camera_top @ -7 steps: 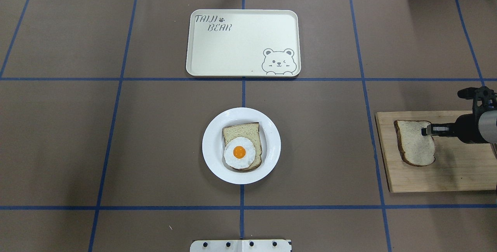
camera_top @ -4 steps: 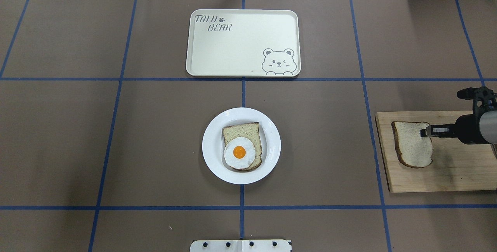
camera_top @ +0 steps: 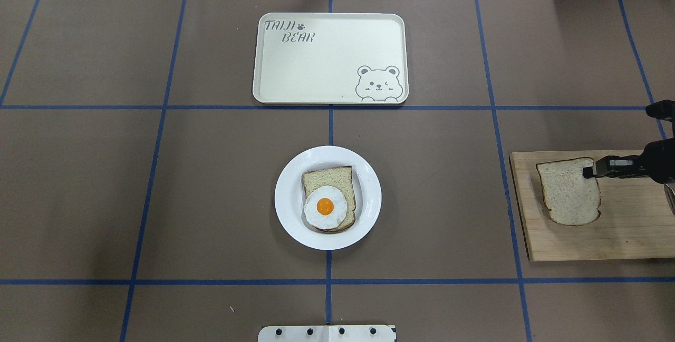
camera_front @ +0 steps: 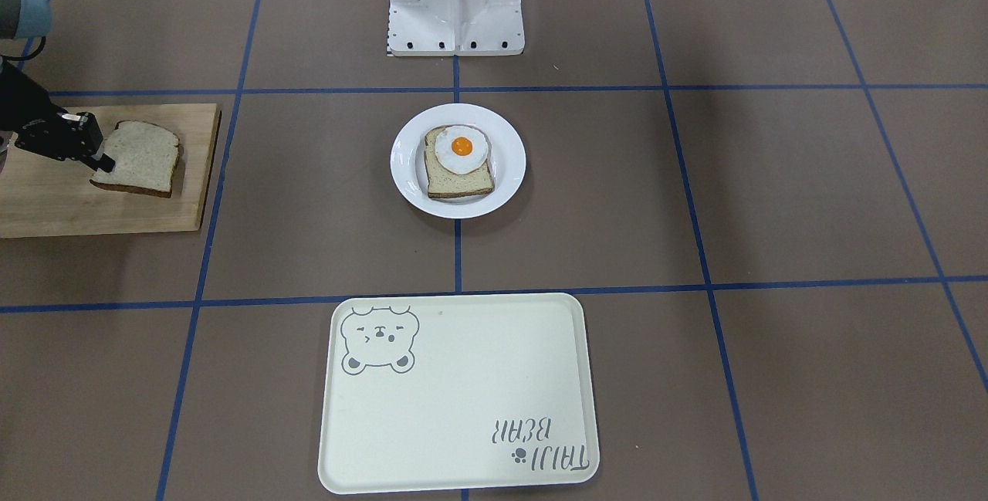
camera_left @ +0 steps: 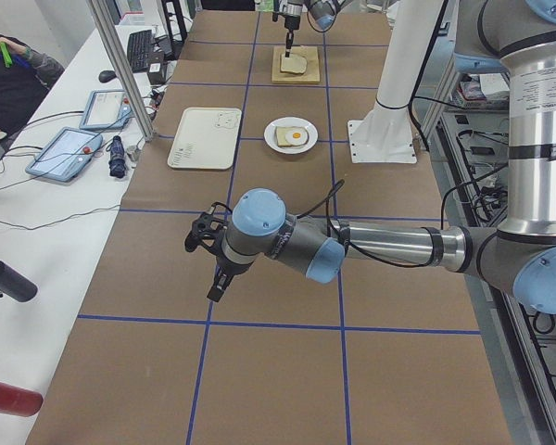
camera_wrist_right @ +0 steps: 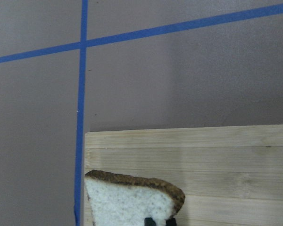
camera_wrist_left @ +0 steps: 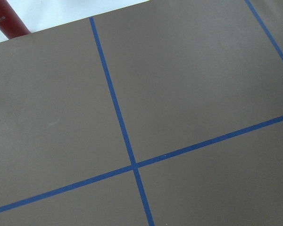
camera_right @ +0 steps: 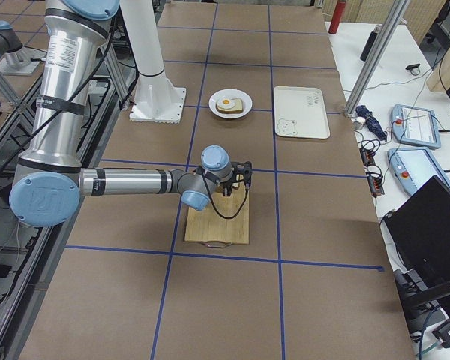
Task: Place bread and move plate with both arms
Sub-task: 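Carry the bread with the right gripper over the egg on the plate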
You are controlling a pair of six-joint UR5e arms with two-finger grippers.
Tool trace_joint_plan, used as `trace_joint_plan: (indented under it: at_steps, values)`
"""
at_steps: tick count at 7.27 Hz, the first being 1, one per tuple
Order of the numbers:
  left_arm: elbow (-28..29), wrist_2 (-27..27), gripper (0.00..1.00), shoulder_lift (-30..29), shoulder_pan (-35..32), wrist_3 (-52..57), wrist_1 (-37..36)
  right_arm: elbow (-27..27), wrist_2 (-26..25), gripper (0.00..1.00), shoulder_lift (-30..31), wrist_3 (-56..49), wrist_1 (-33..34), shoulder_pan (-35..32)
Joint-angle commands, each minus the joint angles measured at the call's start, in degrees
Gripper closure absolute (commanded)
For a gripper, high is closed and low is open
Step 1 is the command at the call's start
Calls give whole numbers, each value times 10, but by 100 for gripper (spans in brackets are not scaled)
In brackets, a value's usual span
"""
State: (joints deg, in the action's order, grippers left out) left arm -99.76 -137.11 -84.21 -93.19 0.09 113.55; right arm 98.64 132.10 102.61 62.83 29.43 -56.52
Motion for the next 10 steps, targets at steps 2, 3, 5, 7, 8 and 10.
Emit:
trace_joint_plan:
  at_steps: [2, 3, 5, 7, 8, 10]
  values:
    - [0, -1, 1, 0, 0, -2, 0, 12, 88, 100, -60, 13, 1, -54]
    - [0, -2, 1, -1, 0, -6, 0, 12, 87, 100, -98, 63, 2, -48]
    - [0, -9, 1, 0, 0, -9, 0, 17, 49, 100, -172, 168, -1, -1]
    - [0, -10, 1, -1, 0, -13, 0, 19, -91, 100, -245, 266, -1, 109]
    - [0, -10, 1, -1, 0, -19, 0, 18, -132, 100, -278, 267, 0, 160]
    - [1, -10, 1, -1, 0, -20, 0, 11, -251, 100, -317, 239, 6, 276]
